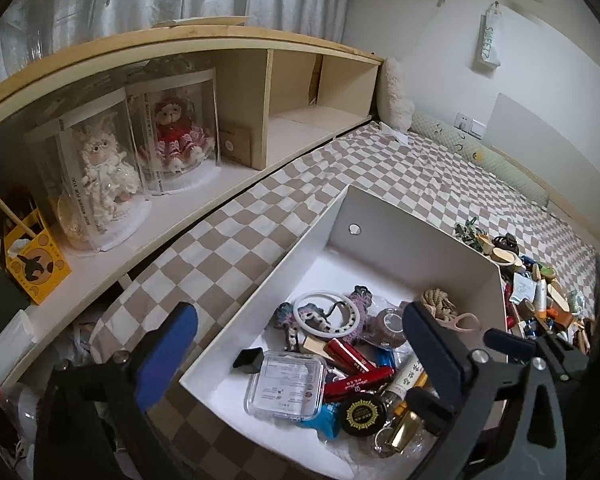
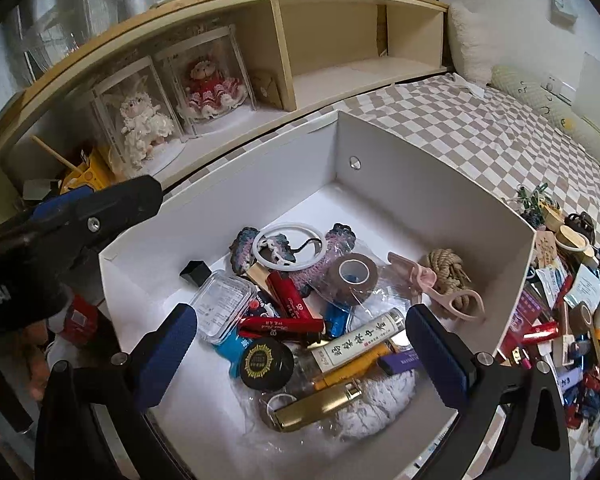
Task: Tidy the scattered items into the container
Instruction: 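Withdraw both grippers from the white box back toward the pile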
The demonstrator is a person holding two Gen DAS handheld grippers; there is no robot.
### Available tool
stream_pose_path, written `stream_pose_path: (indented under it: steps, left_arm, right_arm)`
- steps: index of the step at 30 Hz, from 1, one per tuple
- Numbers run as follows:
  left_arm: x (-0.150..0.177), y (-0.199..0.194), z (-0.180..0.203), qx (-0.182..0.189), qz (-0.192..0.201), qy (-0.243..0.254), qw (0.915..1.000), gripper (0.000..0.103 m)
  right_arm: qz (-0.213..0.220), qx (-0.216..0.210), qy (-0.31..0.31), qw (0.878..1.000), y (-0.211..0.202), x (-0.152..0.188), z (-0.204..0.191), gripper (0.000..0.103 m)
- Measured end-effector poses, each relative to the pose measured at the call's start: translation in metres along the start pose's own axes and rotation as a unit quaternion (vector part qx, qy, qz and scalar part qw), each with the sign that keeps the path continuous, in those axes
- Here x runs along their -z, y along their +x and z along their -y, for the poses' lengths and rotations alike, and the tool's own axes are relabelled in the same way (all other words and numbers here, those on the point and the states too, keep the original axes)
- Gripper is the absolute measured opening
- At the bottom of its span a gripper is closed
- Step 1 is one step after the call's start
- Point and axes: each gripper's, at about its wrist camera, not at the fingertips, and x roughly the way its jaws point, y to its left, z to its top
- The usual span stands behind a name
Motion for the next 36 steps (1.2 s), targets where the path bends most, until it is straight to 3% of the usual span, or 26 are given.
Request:
stream_pose_path:
  steps: [18, 36]
  left_arm:
    - [0.017, -0.032, 0.021, -0.027, 0.014, 0.029, 0.9991, 0.103]
    - [0.035, -0.053, 0.064, 0.007, 0.019, 0.054, 0.9983, 0.103]
  right_arm:
    - [0.037, 0.029, 0.019, 0.999, -0.056, 0.015, 0.025, 0.103]
    - [0.083, 0.073, 0.068, 0.992, -0.119, 0.039, 0.08, 0.103]
